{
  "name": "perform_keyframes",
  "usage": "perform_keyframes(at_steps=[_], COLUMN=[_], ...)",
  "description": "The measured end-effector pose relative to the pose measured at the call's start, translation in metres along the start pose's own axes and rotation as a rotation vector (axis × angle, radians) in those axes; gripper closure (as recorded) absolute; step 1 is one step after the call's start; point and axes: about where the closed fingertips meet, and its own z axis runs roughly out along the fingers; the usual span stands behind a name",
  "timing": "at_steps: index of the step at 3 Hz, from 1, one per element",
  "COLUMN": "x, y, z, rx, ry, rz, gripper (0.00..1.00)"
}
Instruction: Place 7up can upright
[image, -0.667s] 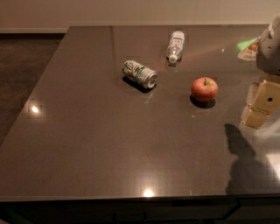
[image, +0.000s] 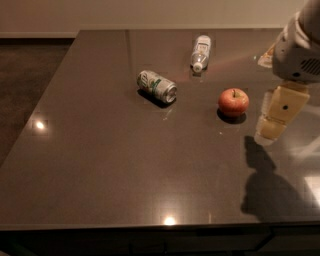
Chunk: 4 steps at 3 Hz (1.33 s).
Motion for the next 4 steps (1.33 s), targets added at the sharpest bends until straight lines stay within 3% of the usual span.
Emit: perform_keyframes(at_steps=[2,4], x=[-0.067,-0.14], y=[-0.036,-0.098], z=[0.043,0.091], rx=[-0.04,-0.04], ry=[0.031,0.052], rz=[0.046,0.153], gripper=[0.0,0.0])
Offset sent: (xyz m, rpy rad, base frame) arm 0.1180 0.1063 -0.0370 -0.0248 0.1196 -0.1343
